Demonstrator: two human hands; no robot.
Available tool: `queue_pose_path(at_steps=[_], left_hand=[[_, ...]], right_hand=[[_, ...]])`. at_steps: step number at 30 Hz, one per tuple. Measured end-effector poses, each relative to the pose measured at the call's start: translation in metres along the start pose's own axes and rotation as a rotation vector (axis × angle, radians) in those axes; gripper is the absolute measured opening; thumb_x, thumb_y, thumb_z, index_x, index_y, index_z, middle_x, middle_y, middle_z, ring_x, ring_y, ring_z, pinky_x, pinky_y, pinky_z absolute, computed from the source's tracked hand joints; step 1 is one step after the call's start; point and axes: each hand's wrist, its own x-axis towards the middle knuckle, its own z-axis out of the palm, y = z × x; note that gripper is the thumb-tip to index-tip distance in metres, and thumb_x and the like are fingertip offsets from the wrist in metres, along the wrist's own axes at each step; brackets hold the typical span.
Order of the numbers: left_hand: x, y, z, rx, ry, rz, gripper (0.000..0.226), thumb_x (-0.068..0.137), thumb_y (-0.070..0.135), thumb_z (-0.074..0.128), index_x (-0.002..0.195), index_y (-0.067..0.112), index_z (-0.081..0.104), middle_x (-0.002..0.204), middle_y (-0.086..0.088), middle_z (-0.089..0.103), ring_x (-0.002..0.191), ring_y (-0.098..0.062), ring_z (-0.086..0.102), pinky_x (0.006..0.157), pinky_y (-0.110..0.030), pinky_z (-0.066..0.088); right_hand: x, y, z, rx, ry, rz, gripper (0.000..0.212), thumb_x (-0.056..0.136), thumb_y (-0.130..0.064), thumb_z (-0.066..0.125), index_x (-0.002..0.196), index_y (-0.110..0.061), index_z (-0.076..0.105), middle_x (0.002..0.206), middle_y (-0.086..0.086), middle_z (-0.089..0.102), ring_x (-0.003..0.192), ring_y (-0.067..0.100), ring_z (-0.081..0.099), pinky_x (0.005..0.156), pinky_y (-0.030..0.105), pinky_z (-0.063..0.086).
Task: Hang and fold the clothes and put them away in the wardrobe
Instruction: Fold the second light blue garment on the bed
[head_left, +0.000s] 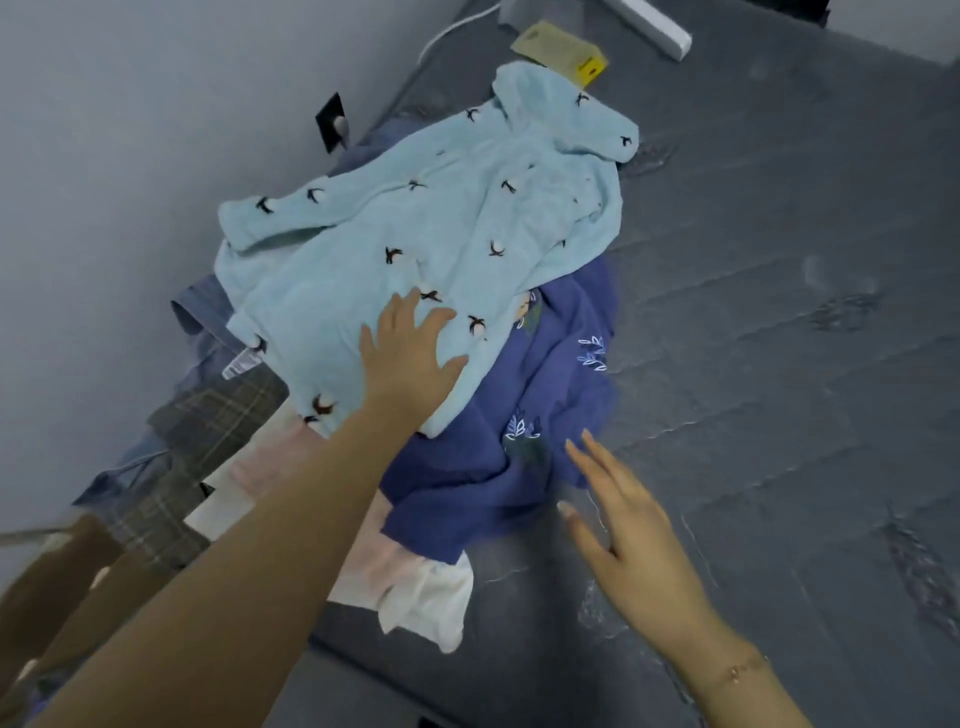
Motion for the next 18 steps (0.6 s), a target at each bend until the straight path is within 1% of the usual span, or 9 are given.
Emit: queue_pose_path(at_steps=[1, 3, 5, 7, 10, 13, 15, 16, 18], left_hand=[[0.017, -0.001, 0.009, 0.020, -0.018, -0.020, 0.064, 0.088, 0.050, 0.063, 0.144, 0.034, 0.035, 0.161, -0.005, 0.011, 0.148, -0.026, 0.009, 0.115, -0.054, 0.012], [0.044, -0.005, 0.026, 0.079, -0.033, -0.059, 0.069, 0.085, 0.051, 0.065, 0.144, 0.034, 0.034, 0.156, -0.008, 0.021, 0.140, -0.029, 0.024, 0.108, -0.050, 0.027], [0.062, -0.010, 0.035, 0.050, -0.005, -0.038, 0.053, 0.091, 0.038, 0.063, 0.139, 0.021, 0.047, 0.139, -0.015, 0.040, 0.122, -0.034, 0.044, 0.096, -0.042, 0.039], [0.072, -0.015, 0.033, -0.125, -0.007, -0.028, 0.036, 0.093, 0.025, 0.062, 0.125, 0.008, 0.061, 0.123, -0.020, 0.055, 0.111, -0.036, 0.054, 0.094, -0.041, 0.043], [0.058, -0.016, 0.014, -0.334, -0.127, 0.020, 0.028, 0.089, 0.025, 0.069, 0.112, 0.009, 0.069, 0.107, -0.012, 0.068, 0.100, -0.025, 0.061, 0.085, -0.034, 0.045], [0.007, -0.005, -0.005, -0.570, -0.282, 0.093, 0.022, 0.080, 0.030, 0.077, 0.095, 0.014, 0.072, 0.090, -0.002, 0.072, 0.082, -0.007, 0.060, 0.078, -0.029, 0.047], [-0.037, 0.005, -0.011, -0.664, -0.397, 0.138, 0.013, 0.076, 0.030, 0.079, 0.085, 0.027, 0.071, 0.075, 0.013, 0.068, 0.071, 0.005, 0.056, 0.070, -0.019, 0.044], [-0.060, 0.010, -0.011, -0.712, -0.469, 0.150, 0.013, 0.077, 0.026, 0.081, 0.084, 0.030, 0.070, 0.074, 0.016, 0.068, 0.071, 0.007, 0.057, 0.070, -0.016, 0.045], [-0.104, 0.017, -0.006, -0.788, -0.624, 0.125, 0.010, 0.080, 0.022, 0.079, 0.088, 0.022, 0.073, 0.084, 0.010, 0.074, 0.081, 0.000, 0.064, 0.076, -0.020, 0.052]], right_hand=[[0.005, 0.009, 0.009, -0.003, 0.000, 0.015, 0.056, 0.097, -0.030, 0.055, 0.147, -0.033, 0.031, 0.158, -0.018, 0.020, 0.145, 0.003, 0.022, 0.119, 0.029, 0.021], [0.011, 0.023, 0.025, 0.022, 0.006, 0.036, 0.055, 0.097, -0.031, 0.055, 0.148, -0.032, 0.034, 0.157, -0.017, 0.023, 0.144, 0.002, 0.023, 0.119, 0.026, 0.021], [0.011, 0.033, 0.039, 0.070, 0.023, 0.064, 0.054, 0.096, -0.030, 0.056, 0.147, -0.029, 0.038, 0.156, -0.017, 0.026, 0.144, -0.001, 0.023, 0.117, 0.020, 0.019], [0.008, 0.038, 0.052, 0.150, 0.049, 0.112, 0.051, 0.095, -0.025, 0.059, 0.144, -0.027, 0.043, 0.153, -0.017, 0.031, 0.142, -0.003, 0.026, 0.114, 0.014, 0.017], [-0.001, 0.034, 0.063, 0.453, 0.124, 0.253, 0.041, 0.093, -0.011, 0.061, 0.129, -0.028, 0.055, 0.143, -0.014, 0.047, 0.134, -0.003, 0.039, 0.111, 0.010, 0.025], [-0.009, 0.018, 0.057, 0.769, 0.154, 0.385, 0.032, 0.093, -0.006, 0.059, 0.114, -0.030, 0.063, 0.126, -0.015, 0.062, 0.114, -0.011, 0.055, 0.101, 0.015, 0.042], [-0.004, 0.009, 0.042, 0.898, 0.203, 0.506, 0.023, 0.094, -0.017, 0.059, 0.114, -0.027, 0.066, 0.117, -0.015, 0.068, 0.108, -0.006, 0.060, 0.099, 0.023, 0.048], [0.003, 0.008, 0.032, 0.966, 0.208, 0.559, 0.023, 0.094, -0.027, 0.060, 0.117, -0.025, 0.065, 0.115, -0.014, 0.069, 0.108, 0.000, 0.062, 0.097, 0.029, 0.050], [0.028, 0.006, 0.009, 1.096, 0.134, 0.596, 0.046, 0.090, -0.045, 0.062, 0.125, -0.017, 0.055, 0.113, -0.008, 0.067, 0.101, 0.011, 0.064, 0.082, 0.033, 0.053]])
